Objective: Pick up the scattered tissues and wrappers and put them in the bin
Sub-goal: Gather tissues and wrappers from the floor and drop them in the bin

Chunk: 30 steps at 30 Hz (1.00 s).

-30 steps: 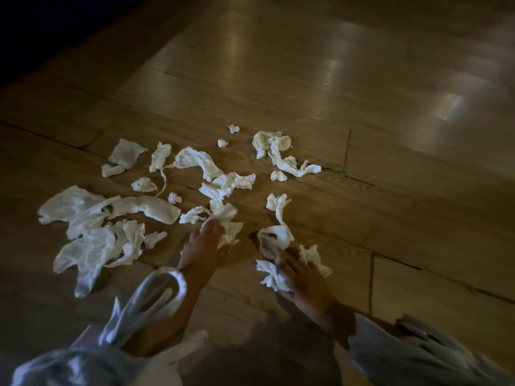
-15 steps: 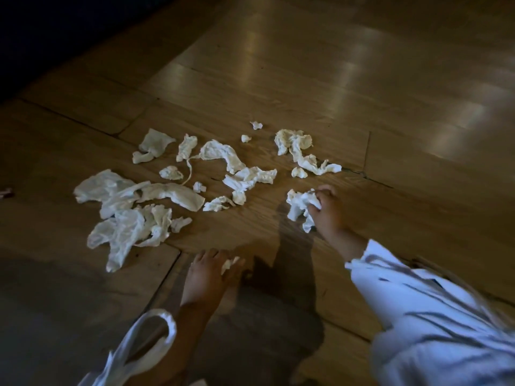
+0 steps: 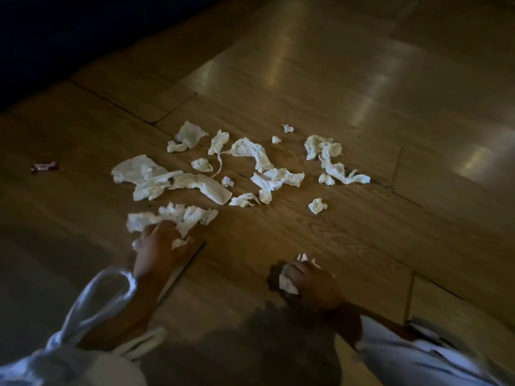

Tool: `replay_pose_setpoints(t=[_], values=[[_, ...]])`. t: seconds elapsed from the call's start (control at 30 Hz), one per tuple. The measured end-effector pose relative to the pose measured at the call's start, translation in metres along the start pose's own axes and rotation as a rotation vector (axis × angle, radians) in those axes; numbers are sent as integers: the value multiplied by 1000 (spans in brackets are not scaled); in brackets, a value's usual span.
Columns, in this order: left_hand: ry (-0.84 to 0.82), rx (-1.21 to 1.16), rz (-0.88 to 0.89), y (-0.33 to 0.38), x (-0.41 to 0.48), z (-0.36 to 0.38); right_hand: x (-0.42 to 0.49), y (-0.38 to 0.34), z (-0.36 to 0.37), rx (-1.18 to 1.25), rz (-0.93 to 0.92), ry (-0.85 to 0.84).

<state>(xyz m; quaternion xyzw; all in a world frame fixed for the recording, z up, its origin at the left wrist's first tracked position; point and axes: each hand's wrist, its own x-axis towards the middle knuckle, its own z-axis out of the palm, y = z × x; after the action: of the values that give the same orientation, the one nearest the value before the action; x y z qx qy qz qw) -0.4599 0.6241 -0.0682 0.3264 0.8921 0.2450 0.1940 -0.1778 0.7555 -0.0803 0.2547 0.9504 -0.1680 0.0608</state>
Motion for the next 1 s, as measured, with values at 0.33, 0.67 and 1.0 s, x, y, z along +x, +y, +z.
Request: replay_pose_setpoints(t=[0.33, 0.67, 1.0], values=[[184, -552, -124, 2, -51, -23, 14, -57, -32, 701, 390, 225], [192, -729, -188, -51, -133, -179, 40, -254, -118, 812, 265, 249], [484, -878, -426, -161, -293, -382, 45, -532, -185, 778, -177, -200]])
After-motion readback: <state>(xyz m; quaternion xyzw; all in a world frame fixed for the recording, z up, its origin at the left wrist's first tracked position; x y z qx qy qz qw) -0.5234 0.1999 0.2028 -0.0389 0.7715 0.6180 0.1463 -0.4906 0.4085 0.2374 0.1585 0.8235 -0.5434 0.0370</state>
